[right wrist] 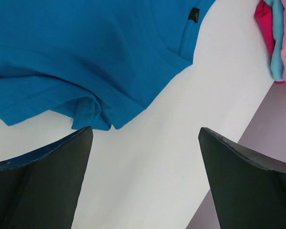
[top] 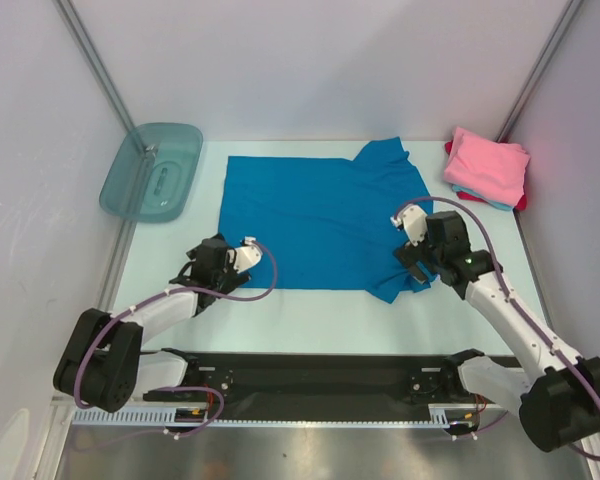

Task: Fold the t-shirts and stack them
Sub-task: Move the tshirt to the center of the board

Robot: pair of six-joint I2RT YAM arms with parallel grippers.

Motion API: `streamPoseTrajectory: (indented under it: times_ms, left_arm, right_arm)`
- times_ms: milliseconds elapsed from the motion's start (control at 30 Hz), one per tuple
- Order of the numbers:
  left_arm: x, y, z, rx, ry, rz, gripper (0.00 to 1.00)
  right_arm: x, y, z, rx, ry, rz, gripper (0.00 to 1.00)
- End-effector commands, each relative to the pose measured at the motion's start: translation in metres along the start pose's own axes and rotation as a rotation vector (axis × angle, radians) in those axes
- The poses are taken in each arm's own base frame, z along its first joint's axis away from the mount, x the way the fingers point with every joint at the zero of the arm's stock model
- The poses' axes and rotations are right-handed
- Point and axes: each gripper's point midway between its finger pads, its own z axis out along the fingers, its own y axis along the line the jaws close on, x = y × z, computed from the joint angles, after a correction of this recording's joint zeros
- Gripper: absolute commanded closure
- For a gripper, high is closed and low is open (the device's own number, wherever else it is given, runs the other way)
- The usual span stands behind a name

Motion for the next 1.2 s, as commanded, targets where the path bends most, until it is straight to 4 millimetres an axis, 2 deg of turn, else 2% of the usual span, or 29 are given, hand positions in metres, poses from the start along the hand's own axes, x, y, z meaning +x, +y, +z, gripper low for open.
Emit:
streamPoseTrajectory:
  times_ms: [0,67,133,167,233,400,500,733,767,1033,1167]
  left_arm:
    - [0.002,-0.002,0.005,-0.007,0.015,0.004,0.00]
    - [0.002,-0.002,0.005,-0.007,0.018,0.010,0.00]
    - [0.003,-0.003,0.004,-0.009,0.016,0.011,0.00]
    - [0.001,-0.001,0.003,-0.014,0.008,0.009,0.00]
    - [0.000,-0.001,0.003,-0.015,0.003,0.007,0.00]
    - [0.001,-0.002,0.003,-0.013,0.004,0.009,0.00]
    - [0.000,-0.001,0.003,-0.015,0.004,0.010,0.00]
    - [0.001,-0.003,0.004,-0.010,0.009,0.014,0.00]
    - [0.001,-0.003,0.004,-0.011,0.010,0.013,0.00]
    - [0.001,-0.002,0.004,-0.012,0.013,0.016,0.00]
    - [0.001,-0.003,0.005,-0.010,0.013,0.015,0.00]
  right_arm:
    - [-0.004,0.008,-0.002,-0.050,-0.092,-0.043,0.00]
    - [0.008,0.019,0.004,-0.078,-0.072,-0.099,0.01]
    - [0.013,0.028,0.007,-0.112,-0.063,-0.123,0.08]
    - [0.019,0.037,0.009,-0.140,-0.051,-0.146,0.15]
    - [0.028,0.048,0.011,-0.164,-0.030,-0.196,0.18]
    - [0.058,0.059,0.026,-0.132,0.035,-0.304,0.25]
    - [0.068,0.066,0.029,-0.144,0.058,-0.326,0.28]
    - [0.072,0.068,0.036,-0.120,0.071,-0.355,0.32]
    - [0.074,0.070,0.037,-0.126,0.079,-0.361,0.35]
    - [0.060,0.082,0.043,-0.190,0.069,-0.314,0.46]
    - [0.049,0.089,0.044,-0.233,0.060,-0.273,0.44]
